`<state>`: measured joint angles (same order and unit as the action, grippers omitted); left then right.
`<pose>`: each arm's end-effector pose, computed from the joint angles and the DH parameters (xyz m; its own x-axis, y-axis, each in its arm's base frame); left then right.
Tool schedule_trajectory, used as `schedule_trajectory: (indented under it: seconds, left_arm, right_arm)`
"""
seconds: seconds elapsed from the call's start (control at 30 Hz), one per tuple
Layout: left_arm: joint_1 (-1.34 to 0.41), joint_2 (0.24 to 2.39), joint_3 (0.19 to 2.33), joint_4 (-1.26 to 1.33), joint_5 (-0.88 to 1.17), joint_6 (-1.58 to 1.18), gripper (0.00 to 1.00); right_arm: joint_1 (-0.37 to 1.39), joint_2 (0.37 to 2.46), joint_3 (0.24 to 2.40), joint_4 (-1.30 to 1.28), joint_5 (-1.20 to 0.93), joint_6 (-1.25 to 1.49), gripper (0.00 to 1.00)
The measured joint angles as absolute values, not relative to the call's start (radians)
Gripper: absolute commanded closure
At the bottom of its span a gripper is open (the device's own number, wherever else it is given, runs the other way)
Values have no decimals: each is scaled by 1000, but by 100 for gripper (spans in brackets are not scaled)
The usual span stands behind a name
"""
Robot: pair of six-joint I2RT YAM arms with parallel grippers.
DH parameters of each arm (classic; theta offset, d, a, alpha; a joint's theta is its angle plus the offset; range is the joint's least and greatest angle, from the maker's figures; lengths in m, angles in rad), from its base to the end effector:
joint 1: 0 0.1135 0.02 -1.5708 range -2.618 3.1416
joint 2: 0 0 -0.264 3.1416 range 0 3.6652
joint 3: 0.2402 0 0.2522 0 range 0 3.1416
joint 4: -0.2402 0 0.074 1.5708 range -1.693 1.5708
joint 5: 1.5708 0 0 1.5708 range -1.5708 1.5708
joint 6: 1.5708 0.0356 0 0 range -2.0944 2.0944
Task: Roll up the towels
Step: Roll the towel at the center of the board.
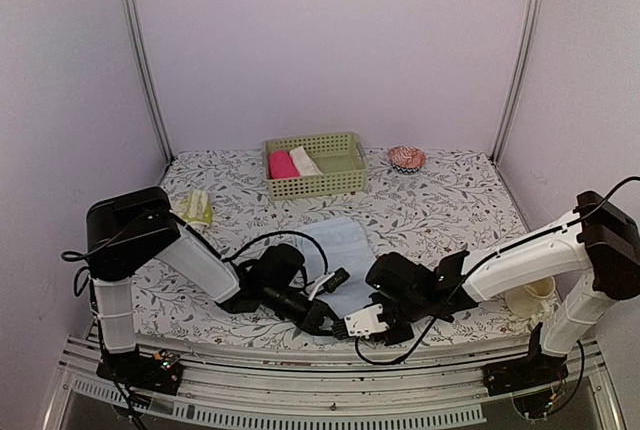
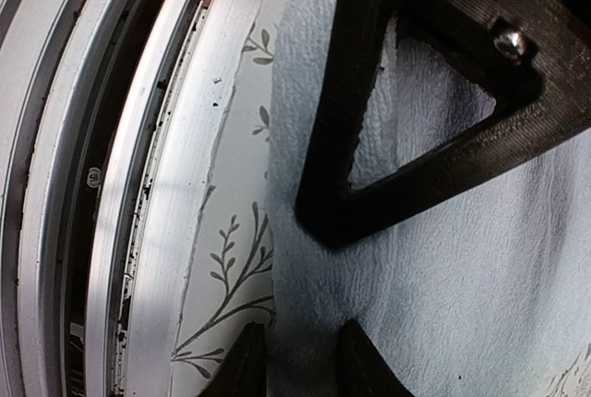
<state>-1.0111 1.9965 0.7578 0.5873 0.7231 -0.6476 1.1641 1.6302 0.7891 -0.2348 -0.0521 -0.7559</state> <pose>0.1636 -0.3054 0.0809 -0.8086 0.4386 -0.3922 0.5353 0.2718 -0.7997 0.1153 0.2723 0.1380 0.3825 -0.8435 -0.3770 -0.9133 -0.2835 -0.2924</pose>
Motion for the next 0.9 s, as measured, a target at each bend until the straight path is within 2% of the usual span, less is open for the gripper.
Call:
schedule_trajectory:
  seconds: [0.07, 0.13, 0.2, 0.27, 0.4, 0.5, 0.67, 0.8, 0.9]
  left_arm:
    - [-1010, 1996, 757, 587, 725, -648, 100]
    - [-1007, 1996, 756, 587, 726, -647, 99]
    - [-1002, 1993, 751, 587, 725, -644, 94]
    - [-996, 1982, 739, 577, 721, -635, 85]
    - [-983, 1894, 686, 516, 667, -605, 69]
    - [-979, 1759, 606, 471, 571, -580, 63]
    - [-1029, 1496, 462, 432, 315, -492, 62]
    - [-1205, 1365, 403, 427, 61, -371, 62]
    - [-1345, 1360, 405, 413, -124, -260, 62]
  right_arm:
    - [1163, 1633, 789, -228, -54, -756, 67]
    - [1156, 1636, 789, -225, -71, -756, 72]
    - [1144, 1641, 792, -226, -98, -757, 84]
    - [1130, 1653, 800, -226, -123, -760, 91]
    - [1089, 1689, 849, -258, -208, -756, 95]
    - [1047, 1720, 900, -333, -311, -756, 96]
    - [957, 1831, 1039, -528, -518, -762, 96]
    - [891, 1956, 1173, -703, -672, -781, 97]
    - [854, 2065, 1283, -853, -786, -808, 97]
